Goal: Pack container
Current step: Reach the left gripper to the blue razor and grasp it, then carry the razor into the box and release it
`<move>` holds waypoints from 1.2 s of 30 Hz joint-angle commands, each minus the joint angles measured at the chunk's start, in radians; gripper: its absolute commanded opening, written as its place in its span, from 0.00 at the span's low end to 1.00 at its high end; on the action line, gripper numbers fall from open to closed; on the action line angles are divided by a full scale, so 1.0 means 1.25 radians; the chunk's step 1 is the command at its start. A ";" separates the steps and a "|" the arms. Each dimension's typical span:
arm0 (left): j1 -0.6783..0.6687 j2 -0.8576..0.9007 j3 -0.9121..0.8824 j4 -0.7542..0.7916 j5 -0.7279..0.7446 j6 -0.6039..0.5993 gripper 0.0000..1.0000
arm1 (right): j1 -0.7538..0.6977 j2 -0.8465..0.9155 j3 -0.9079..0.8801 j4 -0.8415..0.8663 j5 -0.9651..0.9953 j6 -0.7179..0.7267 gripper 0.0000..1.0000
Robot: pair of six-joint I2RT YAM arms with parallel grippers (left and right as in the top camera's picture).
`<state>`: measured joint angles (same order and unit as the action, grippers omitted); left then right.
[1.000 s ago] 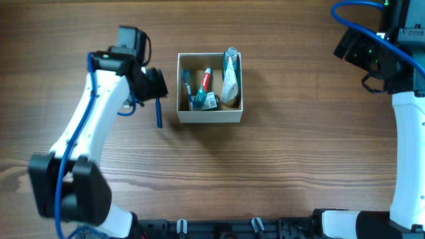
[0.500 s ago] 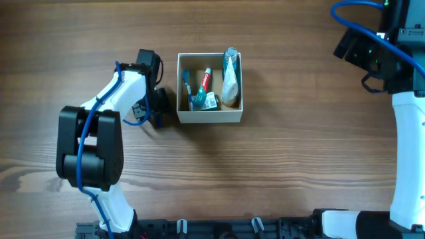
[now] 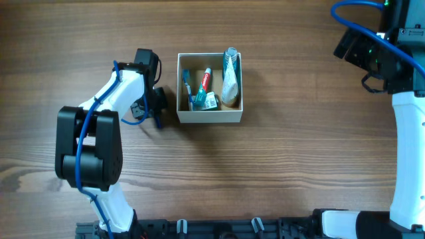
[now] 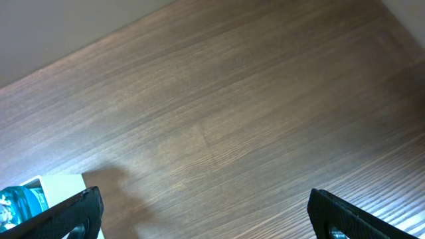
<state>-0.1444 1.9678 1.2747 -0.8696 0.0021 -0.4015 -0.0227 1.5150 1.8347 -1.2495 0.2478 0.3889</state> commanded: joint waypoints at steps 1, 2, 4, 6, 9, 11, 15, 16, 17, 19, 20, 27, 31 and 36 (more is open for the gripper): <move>0.007 -0.125 0.052 -0.070 0.013 0.004 0.04 | 0.000 0.005 0.003 0.002 0.005 0.004 1.00; 0.004 -0.153 0.068 -0.090 0.013 0.004 0.04 | 0.000 0.005 0.003 0.002 0.005 0.005 1.00; -0.002 -0.203 0.094 -0.119 0.013 0.004 0.04 | 0.000 0.005 0.003 0.002 0.005 0.004 1.00; -0.018 -0.260 0.114 -0.132 0.013 0.004 0.04 | 0.000 0.005 0.003 0.002 0.005 0.005 1.00; -0.058 -0.341 0.117 -0.110 0.013 0.004 0.04 | 0.000 0.005 0.003 0.002 0.005 0.005 1.00; -0.094 -0.370 0.117 -0.082 0.013 0.003 0.04 | 0.000 0.005 0.003 0.002 0.005 0.004 1.00; -0.180 -0.331 0.116 0.001 0.012 0.003 0.04 | 0.000 0.005 0.003 0.002 0.005 0.005 1.00; -0.189 -0.311 0.116 0.015 0.012 0.003 0.04 | 0.000 0.005 0.003 0.002 0.005 0.005 1.00; -0.196 -0.288 0.116 0.033 0.012 0.003 0.04 | 0.000 0.005 0.003 0.002 0.005 0.005 1.00; -0.203 -0.239 0.116 0.071 0.013 0.004 0.04 | 0.000 0.005 0.003 0.002 0.005 0.004 1.00; -0.204 -0.218 0.116 0.088 0.019 0.003 0.04 | 0.000 0.005 0.003 0.002 0.005 0.005 1.00; -0.204 -0.158 0.116 0.132 0.071 0.004 0.48 | 0.000 0.005 0.003 0.002 0.005 0.004 1.00; -0.181 -0.213 0.117 0.100 0.055 0.004 1.00 | 0.000 0.005 0.003 0.002 0.005 0.004 1.00; -0.141 -0.340 0.117 0.017 -0.013 0.004 1.00 | 0.000 0.005 0.003 0.002 0.005 0.004 1.00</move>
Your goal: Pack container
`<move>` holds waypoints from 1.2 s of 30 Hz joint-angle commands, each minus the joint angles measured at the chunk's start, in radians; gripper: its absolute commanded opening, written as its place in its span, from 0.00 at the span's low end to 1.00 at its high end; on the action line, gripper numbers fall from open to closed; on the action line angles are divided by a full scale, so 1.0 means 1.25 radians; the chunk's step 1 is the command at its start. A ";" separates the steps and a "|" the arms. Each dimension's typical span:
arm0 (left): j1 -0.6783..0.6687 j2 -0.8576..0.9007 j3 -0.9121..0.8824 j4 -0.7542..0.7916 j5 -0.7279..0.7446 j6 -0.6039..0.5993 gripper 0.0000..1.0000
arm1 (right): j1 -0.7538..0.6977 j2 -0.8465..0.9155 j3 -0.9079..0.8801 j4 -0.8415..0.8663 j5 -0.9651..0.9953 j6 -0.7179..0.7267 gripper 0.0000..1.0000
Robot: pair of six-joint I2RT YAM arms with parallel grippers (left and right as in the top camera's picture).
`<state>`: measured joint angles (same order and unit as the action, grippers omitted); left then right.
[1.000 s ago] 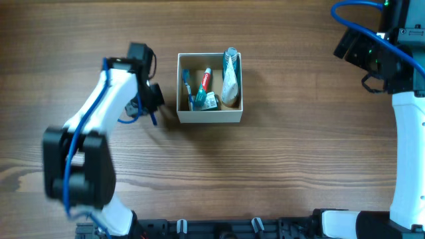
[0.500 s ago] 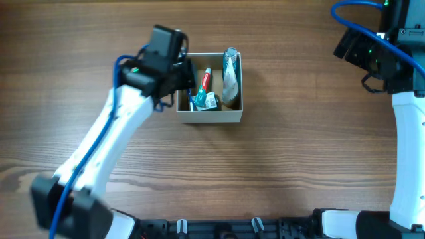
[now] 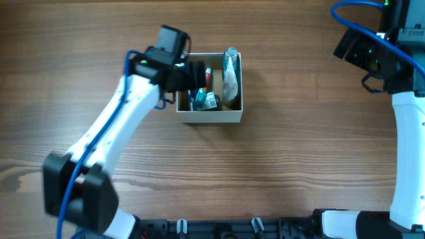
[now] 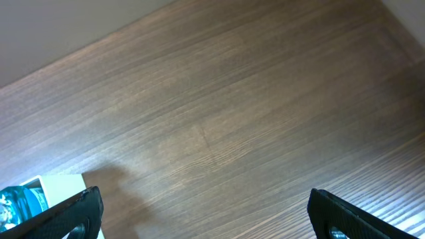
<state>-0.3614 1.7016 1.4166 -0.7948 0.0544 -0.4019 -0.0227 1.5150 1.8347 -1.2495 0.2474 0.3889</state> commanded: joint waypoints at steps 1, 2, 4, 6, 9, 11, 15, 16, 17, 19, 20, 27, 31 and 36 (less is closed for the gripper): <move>0.036 -0.159 0.004 -0.063 -0.085 0.005 1.00 | 0.000 0.005 0.003 0.002 0.006 0.005 1.00; 0.037 -0.191 0.004 -0.083 -0.115 0.005 1.00 | 0.000 0.005 0.003 0.002 0.006 0.005 1.00; 0.036 -0.253 0.004 -0.120 -0.168 0.005 1.00 | 0.000 0.005 0.003 0.002 0.006 0.004 1.00; 0.036 -0.330 0.004 -0.163 -0.215 0.005 1.00 | 0.000 0.005 0.003 0.002 0.006 0.005 1.00; 0.036 -0.424 0.004 -0.211 -0.219 0.004 1.00 | 0.000 0.005 0.003 0.002 0.006 0.004 1.00; 0.036 -0.477 0.004 -0.236 -0.218 0.004 1.00 | 0.000 0.005 0.003 0.002 0.006 0.005 1.00; 0.036 -0.561 0.004 -0.259 -0.218 0.004 1.00 | 0.000 0.005 0.003 0.002 0.006 0.004 1.00; 0.036 -0.578 0.004 -0.271 -0.219 0.004 1.00 | 0.000 0.005 0.003 0.002 0.006 0.004 1.00; 0.036 -0.594 0.004 -0.293 -0.218 0.004 1.00 | 0.000 0.005 0.003 0.002 0.006 0.004 1.00; 0.036 -0.623 0.004 -0.341 -0.222 0.004 1.00 | 0.000 0.005 0.003 0.002 0.006 0.004 1.00; 0.036 -0.636 0.004 -0.362 -0.225 0.005 1.00 | 0.000 0.005 0.003 0.002 0.006 0.005 1.00; 0.036 -0.719 0.004 -0.406 -0.338 0.015 1.00 | 0.000 0.005 0.003 0.002 0.006 0.005 1.00; 0.049 -0.773 -0.032 -0.374 -0.344 0.076 1.00 | 0.000 0.005 0.003 0.002 0.006 0.004 1.00; 0.151 -0.876 -0.179 -0.269 -0.309 0.089 1.00 | 0.000 0.005 0.003 0.002 0.006 0.004 1.00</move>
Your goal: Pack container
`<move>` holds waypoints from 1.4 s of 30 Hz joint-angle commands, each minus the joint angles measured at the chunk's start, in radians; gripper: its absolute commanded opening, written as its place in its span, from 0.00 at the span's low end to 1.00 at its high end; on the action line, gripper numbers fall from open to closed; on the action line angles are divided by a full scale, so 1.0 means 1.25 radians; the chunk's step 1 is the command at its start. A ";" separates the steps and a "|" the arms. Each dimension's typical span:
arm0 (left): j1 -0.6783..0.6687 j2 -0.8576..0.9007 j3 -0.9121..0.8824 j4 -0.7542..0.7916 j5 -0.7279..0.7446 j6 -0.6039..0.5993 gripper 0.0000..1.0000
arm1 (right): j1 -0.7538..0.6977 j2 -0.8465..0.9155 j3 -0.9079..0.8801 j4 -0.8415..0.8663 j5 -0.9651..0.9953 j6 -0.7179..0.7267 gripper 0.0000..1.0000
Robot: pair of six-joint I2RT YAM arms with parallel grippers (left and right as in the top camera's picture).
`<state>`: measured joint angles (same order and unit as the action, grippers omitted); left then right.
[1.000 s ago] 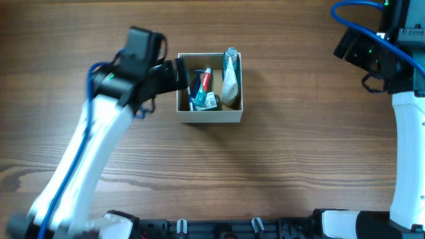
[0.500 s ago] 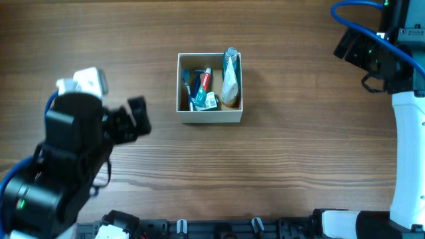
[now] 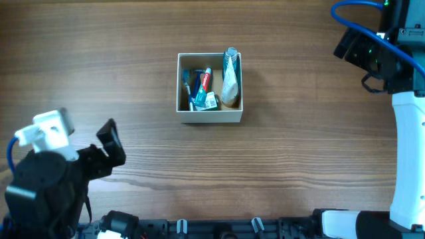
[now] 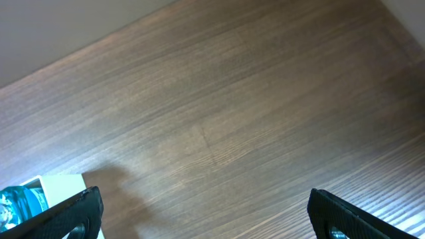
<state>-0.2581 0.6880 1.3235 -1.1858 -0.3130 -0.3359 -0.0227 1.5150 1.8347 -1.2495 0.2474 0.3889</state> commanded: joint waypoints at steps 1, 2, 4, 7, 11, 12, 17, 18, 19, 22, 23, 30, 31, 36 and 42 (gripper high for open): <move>0.094 -0.090 -0.146 0.066 0.004 0.036 1.00 | 0.000 0.005 0.003 0.002 0.006 0.004 1.00; 0.118 -0.116 -0.192 0.092 0.023 0.036 1.00 | 0.000 0.005 0.003 0.002 0.006 0.004 1.00; 0.156 -0.168 -0.287 0.149 0.060 0.036 1.00 | 0.000 0.005 0.003 0.002 0.006 0.005 1.00; 0.201 -0.293 -0.512 0.287 0.147 0.036 1.00 | 0.000 0.005 0.003 0.002 0.006 0.004 1.00; 0.202 -0.392 -0.684 0.378 0.195 0.036 1.00 | 0.000 0.005 0.003 0.002 0.006 0.005 1.00; 0.202 -0.411 -0.722 0.396 0.201 0.036 1.00 | 0.000 0.005 0.003 0.002 0.006 0.004 1.00; 0.202 -0.482 -0.869 0.460 0.222 0.029 1.00 | 0.000 0.005 0.003 0.002 0.006 0.004 1.00; 0.202 -0.494 -0.890 0.469 0.230 0.029 1.00 | 0.000 0.005 0.003 0.002 0.006 0.005 1.00; 0.202 -0.507 -0.909 0.476 0.236 0.029 1.00 | 0.000 0.005 0.003 0.002 0.006 0.005 1.00; 0.202 -0.532 -0.929 0.479 0.238 0.029 1.00 | 0.000 0.005 0.003 0.002 0.006 0.005 1.00; 0.202 -0.541 -0.931 0.479 0.238 0.029 1.00 | 0.000 0.005 0.003 0.002 0.006 0.005 1.00; 0.202 -0.548 -0.935 0.473 0.238 0.030 1.00 | 0.000 0.005 0.003 0.002 0.006 0.005 1.00; 0.202 -0.548 -0.935 0.473 0.238 0.030 1.00 | 0.000 0.005 0.003 0.002 0.006 0.005 1.00; 0.202 -0.548 -0.935 0.473 0.238 0.030 1.00 | 0.000 0.005 0.003 0.002 0.006 0.004 1.00; 0.202 -0.548 -0.935 0.472 0.238 0.030 1.00 | 0.000 0.005 0.003 0.002 0.006 0.004 1.00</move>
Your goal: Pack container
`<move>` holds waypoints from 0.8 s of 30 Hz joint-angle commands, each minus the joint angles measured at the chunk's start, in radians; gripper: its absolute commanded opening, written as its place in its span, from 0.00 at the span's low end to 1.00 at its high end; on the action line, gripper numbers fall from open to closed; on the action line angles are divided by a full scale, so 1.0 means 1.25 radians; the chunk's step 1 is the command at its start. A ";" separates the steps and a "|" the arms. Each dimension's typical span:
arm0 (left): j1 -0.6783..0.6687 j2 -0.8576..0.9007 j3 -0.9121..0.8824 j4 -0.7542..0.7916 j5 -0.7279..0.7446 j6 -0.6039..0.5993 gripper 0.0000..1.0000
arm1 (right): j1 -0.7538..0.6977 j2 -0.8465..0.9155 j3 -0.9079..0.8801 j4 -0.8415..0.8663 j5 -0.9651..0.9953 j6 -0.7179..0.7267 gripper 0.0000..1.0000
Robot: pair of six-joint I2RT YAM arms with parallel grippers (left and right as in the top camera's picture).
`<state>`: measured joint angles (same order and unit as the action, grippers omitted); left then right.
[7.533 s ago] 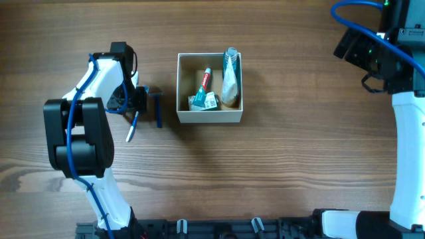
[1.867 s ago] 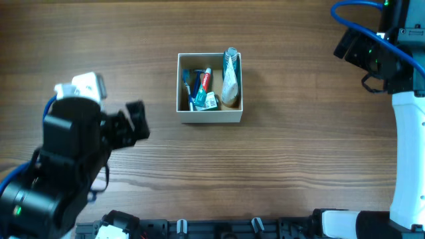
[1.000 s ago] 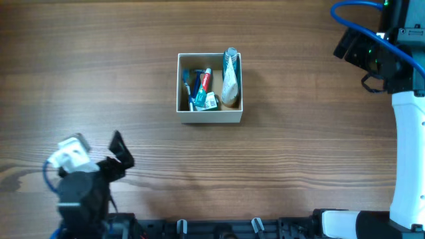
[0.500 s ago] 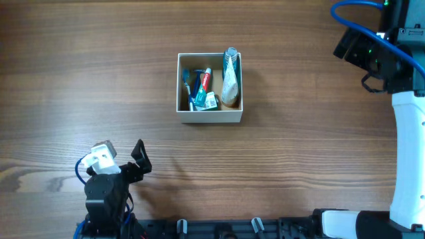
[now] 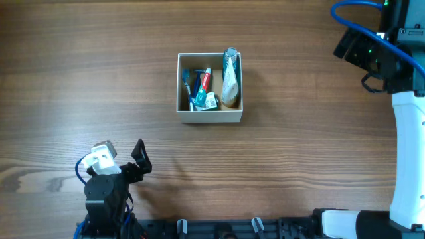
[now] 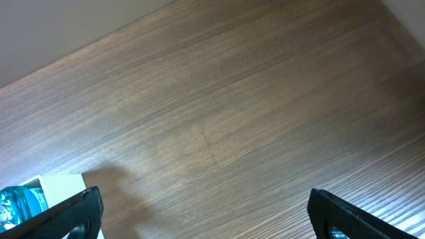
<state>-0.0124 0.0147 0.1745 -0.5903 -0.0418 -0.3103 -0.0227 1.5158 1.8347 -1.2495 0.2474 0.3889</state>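
Observation:
An open white box (image 5: 234, 117) stands in the middle of the wooden table. Inside it lie a red-and-white toothpaste tube (image 5: 206, 80), blue-handled items (image 5: 188, 82) along its left wall, and a clear bottle with a pale pouch (image 5: 230, 74) on its right side. My left gripper (image 5: 140, 159) is folded back near the front left edge, far from the box, with nothing in it; its jaw gap does not show. In the right wrist view my right gripper (image 6: 204, 202) stands wide open over bare wood, with a corner of the box (image 6: 40, 186) at the lower left.
The right arm (image 5: 405, 133) runs along the table's right edge, its base at the front. The left arm's base (image 5: 105, 199) sits at the front left. A black rail (image 5: 219, 229) lines the front edge. Bare wood surrounds the box.
The left arm has folded in further, from the left front edge to a compact pose at its base. The box, its contents and the right arm have not moved.
My left gripper held a blue item on the table just left of the box. Then it was over the box's left side. Then it was back at the front left, empty, with more blue showing in the box. Now it is folded at its base.

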 commanded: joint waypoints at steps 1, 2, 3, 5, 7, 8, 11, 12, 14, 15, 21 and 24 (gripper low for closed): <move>0.006 -0.009 -0.016 -0.004 0.021 0.009 1.00 | 0.000 0.004 0.003 0.002 0.006 0.004 1.00; 0.006 -0.009 -0.016 -0.004 0.021 0.009 1.00 | 0.000 0.004 0.003 0.002 0.006 0.005 1.00; 0.006 -0.009 -0.016 -0.004 0.021 0.009 1.00 | 0.000 0.004 0.003 0.002 0.006 0.005 1.00; 0.006 -0.009 -0.016 -0.004 0.021 0.009 1.00 | 0.000 0.004 0.003 0.002 0.006 0.004 1.00; 0.006 -0.009 -0.016 -0.004 0.021 0.009 1.00 | 0.000 0.004 0.003 0.002 0.006 0.005 1.00; 0.006 -0.009 -0.016 -0.004 0.021 0.009 1.00 | 0.000 0.004 0.003 0.002 0.006 0.005 1.00; 0.006 -0.009 -0.016 -0.004 0.021 0.009 1.00 | 0.000 0.004 0.003 0.002 0.006 0.005 1.00; 0.006 -0.009 -0.016 -0.004 0.021 0.009 1.00 | 0.000 0.005 0.003 0.002 0.006 0.005 1.00; 0.006 -0.009 -0.016 -0.004 0.021 0.009 1.00 | 0.000 -0.008 0.003 0.003 0.006 0.005 1.00; 0.006 -0.009 -0.016 -0.004 0.021 0.009 1.00 | 0.000 -0.018 0.003 0.002 0.006 0.005 1.00; 0.006 -0.009 -0.016 -0.004 0.021 0.009 1.00 | 0.000 -0.137 0.002 -0.004 0.006 -0.017 1.00; 0.006 -0.009 -0.016 -0.004 0.021 0.009 1.00 | 0.000 -0.224 -0.033 0.028 0.006 -0.092 1.00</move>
<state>-0.0124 0.0147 0.1745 -0.5907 -0.0383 -0.3103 -0.0227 1.3766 1.8290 -1.2446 0.2474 0.3660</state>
